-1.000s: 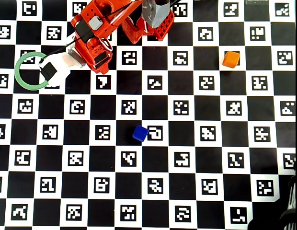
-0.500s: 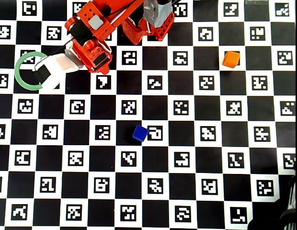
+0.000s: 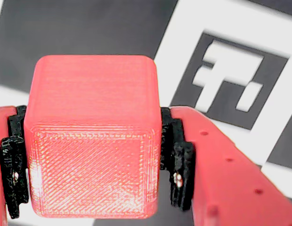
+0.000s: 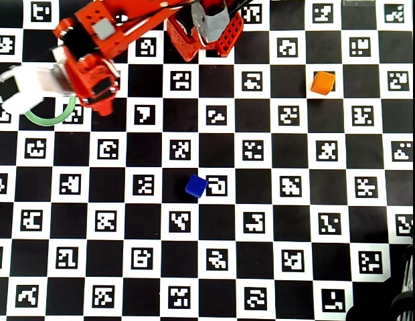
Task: Grab the red cube then put it in the green circle then put the blue cube on top and finally the orange cube on top
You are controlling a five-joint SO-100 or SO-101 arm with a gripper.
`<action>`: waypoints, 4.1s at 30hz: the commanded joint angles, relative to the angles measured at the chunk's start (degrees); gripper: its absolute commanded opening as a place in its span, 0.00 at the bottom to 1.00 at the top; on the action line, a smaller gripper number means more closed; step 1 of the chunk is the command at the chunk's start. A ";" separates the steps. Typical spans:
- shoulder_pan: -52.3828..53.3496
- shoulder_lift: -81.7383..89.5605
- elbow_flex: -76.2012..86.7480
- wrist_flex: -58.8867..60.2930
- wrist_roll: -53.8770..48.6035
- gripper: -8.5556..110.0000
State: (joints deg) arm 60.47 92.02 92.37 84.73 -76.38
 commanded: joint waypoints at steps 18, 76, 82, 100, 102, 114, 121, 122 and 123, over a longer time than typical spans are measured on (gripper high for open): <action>12.74 -17.84 -19.95 -3.43 -0.35 0.16; 11.07 -23.99 -6.15 -21.88 0.09 0.17; 11.34 -24.17 -5.89 -21.97 -0.35 0.17; 11.51 -24.17 -5.63 -22.41 -0.26 0.22; 11.51 -24.17 -5.63 -22.41 -0.09 0.28; 11.60 -24.08 -5.63 -22.76 0.53 0.36; 11.60 -24.08 -5.98 -22.59 1.05 0.38; 11.60 -23.99 -6.24 -22.59 1.58 0.38; 11.60 -23.91 -6.59 -22.41 1.93 0.39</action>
State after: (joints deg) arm 71.54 66.36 87.10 62.49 -75.41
